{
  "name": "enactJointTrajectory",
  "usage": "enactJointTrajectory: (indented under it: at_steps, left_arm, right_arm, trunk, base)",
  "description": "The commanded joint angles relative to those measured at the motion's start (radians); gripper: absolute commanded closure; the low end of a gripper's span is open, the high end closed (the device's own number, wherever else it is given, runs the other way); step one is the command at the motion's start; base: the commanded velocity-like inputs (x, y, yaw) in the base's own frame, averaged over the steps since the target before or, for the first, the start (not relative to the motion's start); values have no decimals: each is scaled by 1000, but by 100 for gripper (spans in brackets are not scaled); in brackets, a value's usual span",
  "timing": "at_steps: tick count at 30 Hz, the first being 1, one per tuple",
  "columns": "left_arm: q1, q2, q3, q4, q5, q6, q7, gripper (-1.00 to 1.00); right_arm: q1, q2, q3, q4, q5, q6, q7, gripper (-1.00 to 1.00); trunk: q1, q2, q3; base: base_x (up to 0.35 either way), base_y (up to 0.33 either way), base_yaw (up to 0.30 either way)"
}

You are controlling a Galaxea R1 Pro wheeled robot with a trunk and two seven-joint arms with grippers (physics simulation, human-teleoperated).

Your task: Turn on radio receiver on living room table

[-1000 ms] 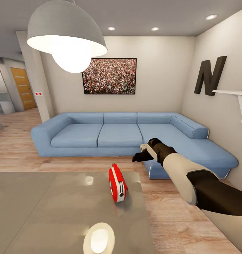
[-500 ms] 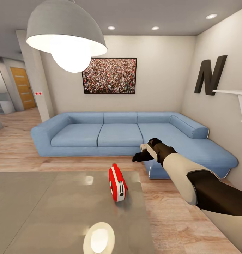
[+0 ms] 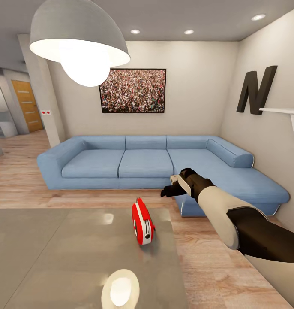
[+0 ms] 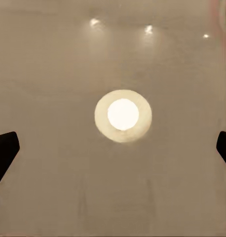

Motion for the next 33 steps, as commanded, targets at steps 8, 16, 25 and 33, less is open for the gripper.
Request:
enactJointTrajectory:
  at_steps: [8, 16, 25, 33]
  left_arm:
    - [-3, 13, -2, -482, 7, 473, -3, -100]
    - [-3, 17, -1, -551, 4, 525, 2, -100]
    - [-3, 20, -1, -554, 4, 528, 2, -100]
    - [-3, 32, 0, -553, 3, 528, 2, -100]
  right_arm:
    - [0, 2, 0, 0, 0, 0, 0, -100]
    - [0, 3, 0, 0, 1, 0, 0, -100]
    - [0, 3, -2, 0, 0, 0, 0, -100]
    - [0, 3, -2, -1, 1, 0, 1, -100]
  trunk:
    - [0, 0, 0]
    - [0, 0, -7]
    - [0, 0, -21]
    - [0, 0, -34]
  base:
    - [2, 0, 0]
    - [0, 0, 0]
    - [0, 0, 0]
    - [0, 0, 0]
